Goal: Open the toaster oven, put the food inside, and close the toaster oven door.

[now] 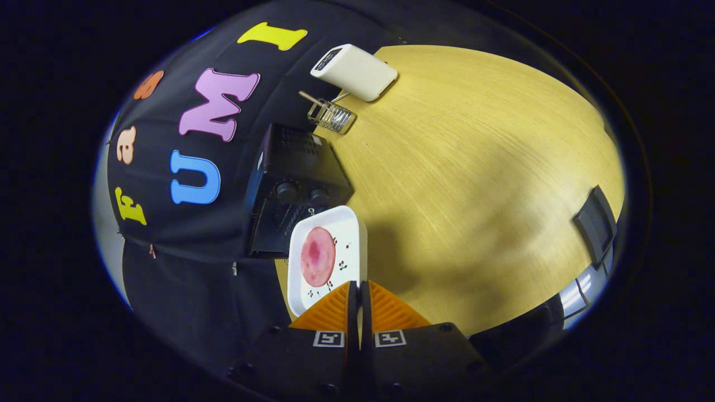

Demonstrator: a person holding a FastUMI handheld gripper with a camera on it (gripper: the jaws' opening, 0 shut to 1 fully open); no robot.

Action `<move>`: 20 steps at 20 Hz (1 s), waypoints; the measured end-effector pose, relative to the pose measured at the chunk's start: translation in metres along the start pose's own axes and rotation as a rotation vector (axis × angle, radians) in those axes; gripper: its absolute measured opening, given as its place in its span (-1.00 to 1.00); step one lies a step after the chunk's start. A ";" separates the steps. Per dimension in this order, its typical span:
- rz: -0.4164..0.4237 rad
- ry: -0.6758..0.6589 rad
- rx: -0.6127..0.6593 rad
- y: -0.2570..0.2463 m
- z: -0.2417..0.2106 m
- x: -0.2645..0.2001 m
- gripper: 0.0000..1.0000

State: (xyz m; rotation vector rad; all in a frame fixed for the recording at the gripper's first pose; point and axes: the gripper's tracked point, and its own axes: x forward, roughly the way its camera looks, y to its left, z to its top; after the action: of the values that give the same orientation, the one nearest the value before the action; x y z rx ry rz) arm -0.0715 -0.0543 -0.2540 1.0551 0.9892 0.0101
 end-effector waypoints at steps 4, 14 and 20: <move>0.005 -0.015 -0.029 0.030 -0.019 0.030 -0.90; 0.012 -0.059 0.020 0.087 -0.027 0.120 -0.89; 0.001 -0.174 0.056 0.111 -0.024 0.169 -0.89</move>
State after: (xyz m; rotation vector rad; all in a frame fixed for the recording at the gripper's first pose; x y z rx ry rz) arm 0.0599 0.0970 -0.2907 1.0880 0.8354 -0.1077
